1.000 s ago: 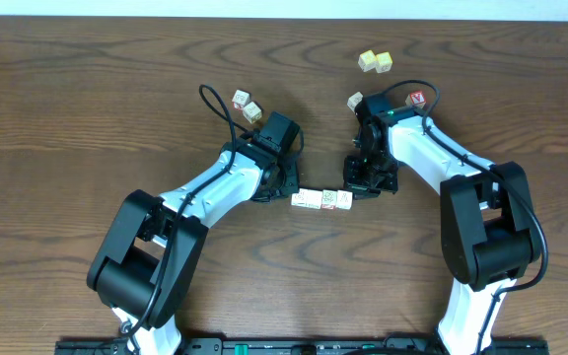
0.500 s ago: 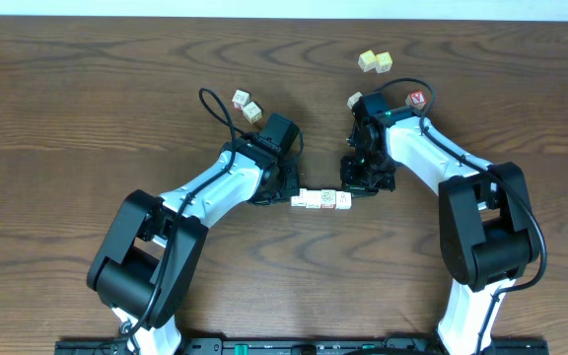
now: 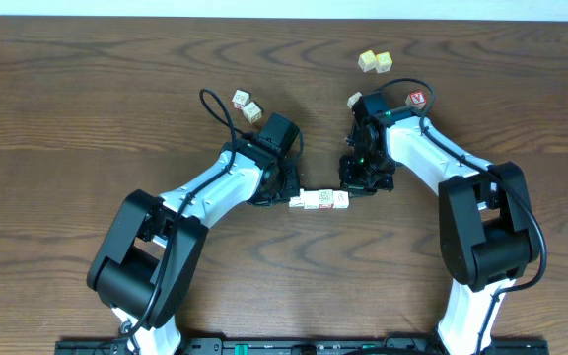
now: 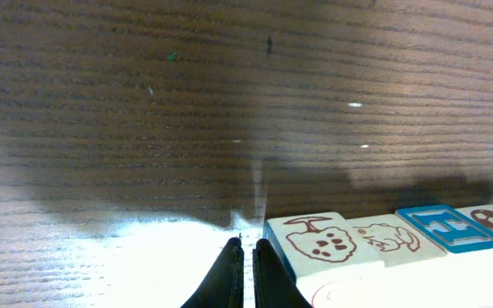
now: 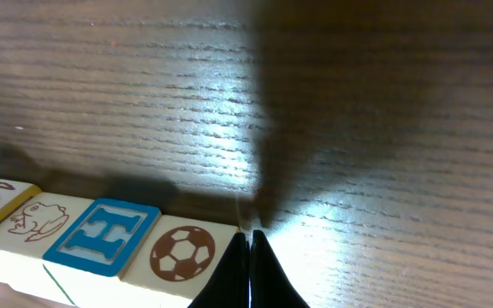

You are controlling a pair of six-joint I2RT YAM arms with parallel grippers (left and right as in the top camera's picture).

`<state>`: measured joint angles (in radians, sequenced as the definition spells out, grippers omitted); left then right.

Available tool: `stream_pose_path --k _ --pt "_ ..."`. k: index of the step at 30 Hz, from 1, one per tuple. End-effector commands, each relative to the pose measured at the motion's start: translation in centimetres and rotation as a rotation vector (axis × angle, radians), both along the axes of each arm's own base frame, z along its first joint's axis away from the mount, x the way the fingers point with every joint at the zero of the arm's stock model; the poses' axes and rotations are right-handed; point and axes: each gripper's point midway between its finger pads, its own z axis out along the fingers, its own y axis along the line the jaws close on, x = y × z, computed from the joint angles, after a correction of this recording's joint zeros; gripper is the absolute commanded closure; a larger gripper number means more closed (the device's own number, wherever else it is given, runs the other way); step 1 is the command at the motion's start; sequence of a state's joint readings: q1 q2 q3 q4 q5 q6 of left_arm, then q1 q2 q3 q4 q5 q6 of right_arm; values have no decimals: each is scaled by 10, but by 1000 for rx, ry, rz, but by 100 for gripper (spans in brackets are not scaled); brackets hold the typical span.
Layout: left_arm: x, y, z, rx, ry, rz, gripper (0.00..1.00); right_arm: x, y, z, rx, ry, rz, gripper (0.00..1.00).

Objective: Lift 4 blocks

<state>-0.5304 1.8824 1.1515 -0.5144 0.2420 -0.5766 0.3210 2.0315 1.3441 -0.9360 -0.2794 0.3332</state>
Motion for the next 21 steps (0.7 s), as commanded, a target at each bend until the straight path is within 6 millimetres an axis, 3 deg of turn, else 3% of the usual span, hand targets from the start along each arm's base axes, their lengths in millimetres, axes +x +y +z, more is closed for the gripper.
stream_pose_path --k 1,7,21 --pt "-6 2 -5 3 28 2 92 -3 -4 5 -39 -6 -8 99" --pt "-7 3 -6 10 34 3 92 -10 -24 3 -126 23 -27 99" --pt "-9 3 -6 12 38 -8 93 -11 -24 3 -124 27 -26 99"
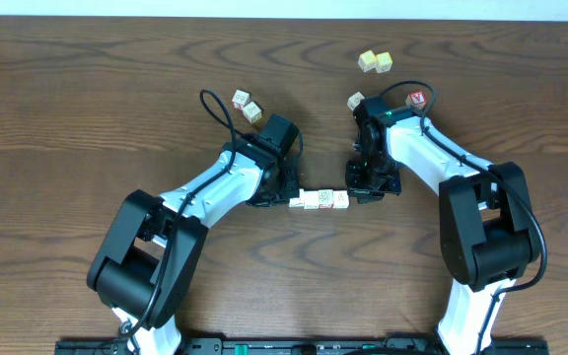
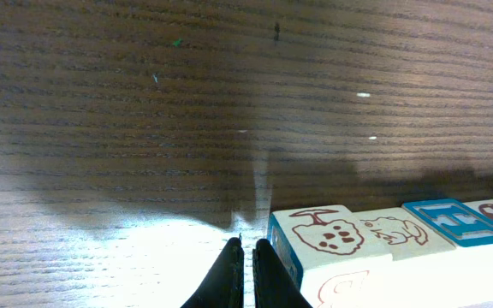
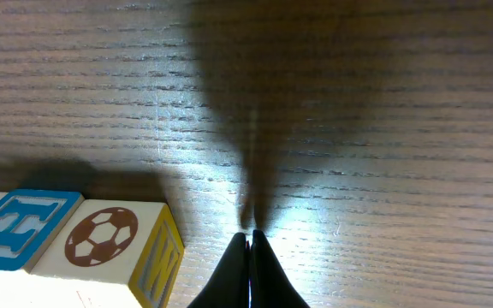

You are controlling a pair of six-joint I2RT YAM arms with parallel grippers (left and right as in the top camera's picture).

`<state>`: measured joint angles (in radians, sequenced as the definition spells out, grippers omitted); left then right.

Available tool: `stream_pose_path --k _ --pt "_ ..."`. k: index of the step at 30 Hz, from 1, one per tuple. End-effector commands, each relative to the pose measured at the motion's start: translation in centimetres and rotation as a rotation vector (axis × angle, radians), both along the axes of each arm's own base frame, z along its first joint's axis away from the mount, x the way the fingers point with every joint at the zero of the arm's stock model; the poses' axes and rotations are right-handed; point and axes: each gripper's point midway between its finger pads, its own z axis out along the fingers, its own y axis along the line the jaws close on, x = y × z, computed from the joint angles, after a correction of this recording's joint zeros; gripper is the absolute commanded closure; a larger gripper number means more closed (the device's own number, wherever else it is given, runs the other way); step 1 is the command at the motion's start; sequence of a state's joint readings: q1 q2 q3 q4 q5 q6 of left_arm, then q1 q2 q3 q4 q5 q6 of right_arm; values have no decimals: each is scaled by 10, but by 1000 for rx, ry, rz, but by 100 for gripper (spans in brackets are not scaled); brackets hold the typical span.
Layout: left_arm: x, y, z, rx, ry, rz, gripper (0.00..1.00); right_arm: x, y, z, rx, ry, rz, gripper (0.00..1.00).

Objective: Lift 4 blocks

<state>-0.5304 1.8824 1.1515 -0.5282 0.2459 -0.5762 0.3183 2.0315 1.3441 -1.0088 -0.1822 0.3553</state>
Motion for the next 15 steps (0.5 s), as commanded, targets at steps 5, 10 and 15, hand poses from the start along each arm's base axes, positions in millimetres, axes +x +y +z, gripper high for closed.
stream_pose_path --k 5,10,15 --pt "-10 -2 -5 -16 41 -21 92 -1 7 7 43 -6 -14 99" --pt "-18 -8 -7 -11 41 -64 93 -1 10 7 44 -8 -4 99" --pt "-22 -16 -7 -7 31 -91 92 -2 14 8 62 -3 -6 99"
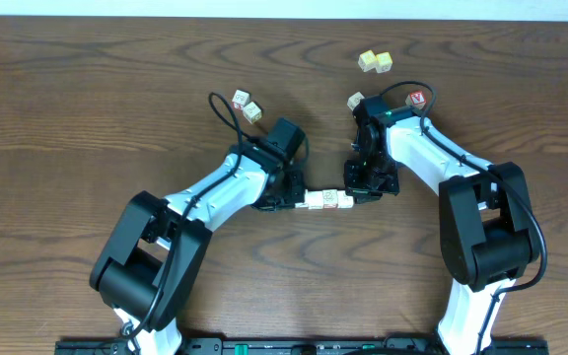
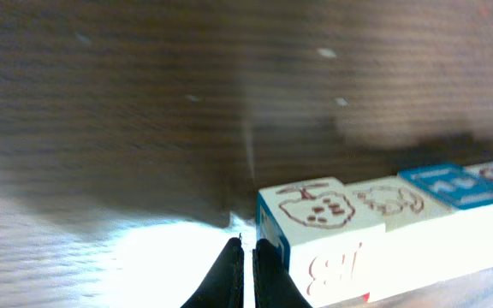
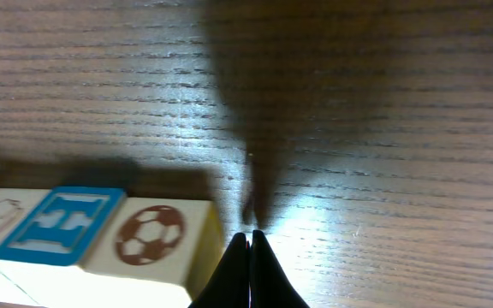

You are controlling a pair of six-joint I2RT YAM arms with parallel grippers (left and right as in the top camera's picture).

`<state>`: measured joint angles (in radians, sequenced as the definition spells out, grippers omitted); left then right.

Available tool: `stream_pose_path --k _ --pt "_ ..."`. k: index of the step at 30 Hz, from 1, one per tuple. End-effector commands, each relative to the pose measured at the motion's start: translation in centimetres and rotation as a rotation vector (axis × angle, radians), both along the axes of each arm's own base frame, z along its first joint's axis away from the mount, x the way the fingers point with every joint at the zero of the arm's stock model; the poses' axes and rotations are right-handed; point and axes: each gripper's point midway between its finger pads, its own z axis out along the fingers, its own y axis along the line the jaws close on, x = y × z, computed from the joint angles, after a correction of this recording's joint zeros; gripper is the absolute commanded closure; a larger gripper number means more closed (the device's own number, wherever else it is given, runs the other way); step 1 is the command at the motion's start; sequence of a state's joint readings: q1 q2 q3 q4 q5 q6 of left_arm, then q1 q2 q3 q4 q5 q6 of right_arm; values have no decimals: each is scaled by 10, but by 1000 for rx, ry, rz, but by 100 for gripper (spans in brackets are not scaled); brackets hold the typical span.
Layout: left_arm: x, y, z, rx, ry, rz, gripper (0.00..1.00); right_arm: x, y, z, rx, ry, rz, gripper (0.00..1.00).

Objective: Lift 4 blocks

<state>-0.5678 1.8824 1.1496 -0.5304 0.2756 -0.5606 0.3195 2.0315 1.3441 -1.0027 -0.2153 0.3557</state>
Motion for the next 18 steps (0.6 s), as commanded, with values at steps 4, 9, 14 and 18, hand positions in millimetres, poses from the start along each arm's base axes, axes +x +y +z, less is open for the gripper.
stream_pose_path --k 4,9,14,18 --pt "-7 4 -9 47 0 -25 92 -2 8 7 31 -7 -4 99" --pt "1 21 -11 134 -39 -3 93 -2 8 7 31 -5 -3 99" --pt "15 44 0 213 -76 28 93 -2 8 7 30 -6 -3 99" --pt "30 51 22 184 -123 64 93 -2 7 7 24 -8 -3 99"
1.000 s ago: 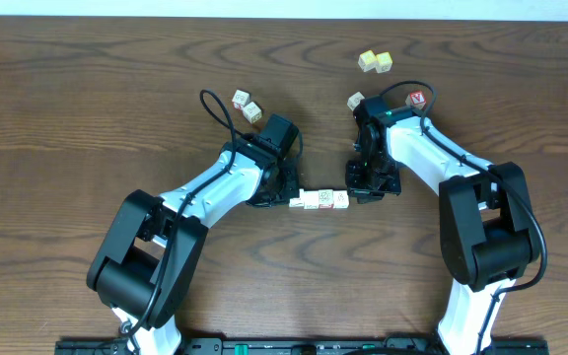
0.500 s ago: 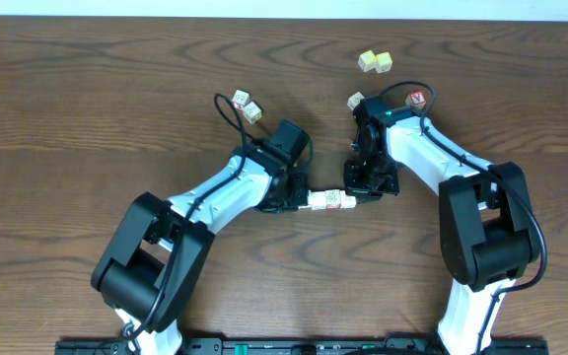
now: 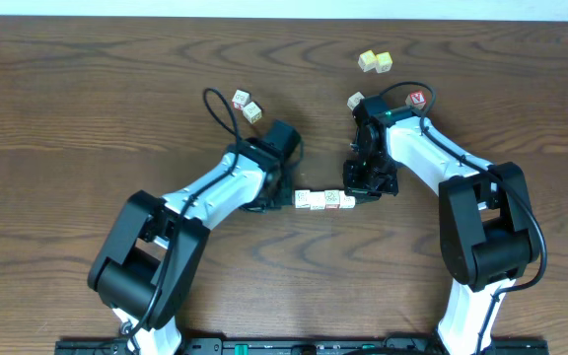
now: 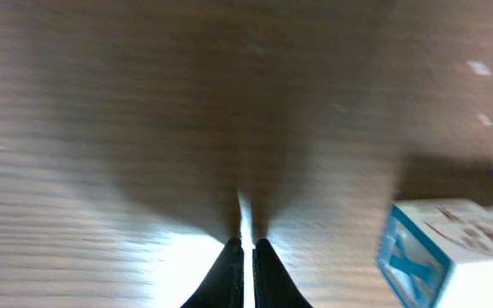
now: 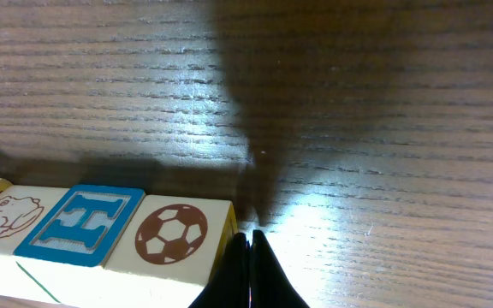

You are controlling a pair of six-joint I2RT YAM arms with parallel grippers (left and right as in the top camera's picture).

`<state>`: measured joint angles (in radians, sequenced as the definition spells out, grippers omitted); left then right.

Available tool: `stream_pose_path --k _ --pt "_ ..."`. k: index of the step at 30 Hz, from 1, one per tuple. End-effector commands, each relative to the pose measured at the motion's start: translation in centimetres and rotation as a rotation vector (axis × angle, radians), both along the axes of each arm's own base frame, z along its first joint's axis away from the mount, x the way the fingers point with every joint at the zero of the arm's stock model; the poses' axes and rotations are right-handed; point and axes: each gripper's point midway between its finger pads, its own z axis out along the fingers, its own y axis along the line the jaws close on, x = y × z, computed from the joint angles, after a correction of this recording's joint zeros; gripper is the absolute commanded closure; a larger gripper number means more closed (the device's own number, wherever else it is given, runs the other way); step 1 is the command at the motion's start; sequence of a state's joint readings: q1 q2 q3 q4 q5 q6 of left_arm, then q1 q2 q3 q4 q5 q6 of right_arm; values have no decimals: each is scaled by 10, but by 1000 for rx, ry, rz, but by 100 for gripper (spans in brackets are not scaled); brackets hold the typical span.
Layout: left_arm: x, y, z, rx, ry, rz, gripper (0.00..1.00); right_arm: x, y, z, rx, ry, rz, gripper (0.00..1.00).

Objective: Lift 4 blocks

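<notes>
A row of several pale wooden blocks (image 3: pixel 322 200) lies on the table between my two arms. The right wrist view shows its soccer-ball block (image 5: pixel 171 233), a blue H block (image 5: pixel 84 224) and an animal block (image 5: pixel 2 214). My right gripper (image 5: pixel 248 236) is shut, its tip against the ball block's end, and it also appears from above (image 3: pixel 356 193). My left gripper (image 4: pixel 245 245) is shut on nothing and stands off to the left of the row's end block (image 4: pixel 452 246), which has a blue side face. From overhead, the left gripper (image 3: pixel 281 196) is just left of the row.
Loose blocks lie farther back: a pair (image 3: pixel 247 105) behind the left arm, a pair (image 3: pixel 374 61) at the far edge, a single one (image 3: pixel 355 101) and a red V block (image 3: pixel 417 99) by the right arm. The dark wood table (image 3: pixel 87 118) stretches to both sides.
My left gripper was touching the left end block and now stands apart from it, further left. The right gripper stays shut against the ball block.
At first both shut grippers stood at the two ends of the row. Then the right one was a little off the ball block. Then both pressed against the ends, the row slightly further right. Now only the right one touches it.
</notes>
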<state>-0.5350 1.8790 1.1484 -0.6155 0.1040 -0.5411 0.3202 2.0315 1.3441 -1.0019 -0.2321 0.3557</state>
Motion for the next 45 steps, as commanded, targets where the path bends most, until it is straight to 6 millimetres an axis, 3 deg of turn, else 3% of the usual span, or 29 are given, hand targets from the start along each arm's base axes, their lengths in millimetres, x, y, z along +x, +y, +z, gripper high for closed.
stream_pose_path --k 1,6,10,20,25,45 --pt "28 6 36 -12 -119 16 93 -1 4 6 8 -13 -1 99" --pt "47 -4 69 -76 -238 6 92 0 4 6 10 -17 -2 99" --pt "59 -26 79 -178 -289 -15 93 2 5 6 12 -24 -2 99" --pt "49 -71 50 -232 -251 -76 93 3 5 6 13 -27 -1 99" --pt "42 -83 35 -226 -228 -101 93 2 5 6 13 -27 -1 99" --pt "22 -78 23 -199 -150 -77 93 3 5 6 14 -30 -1 99"
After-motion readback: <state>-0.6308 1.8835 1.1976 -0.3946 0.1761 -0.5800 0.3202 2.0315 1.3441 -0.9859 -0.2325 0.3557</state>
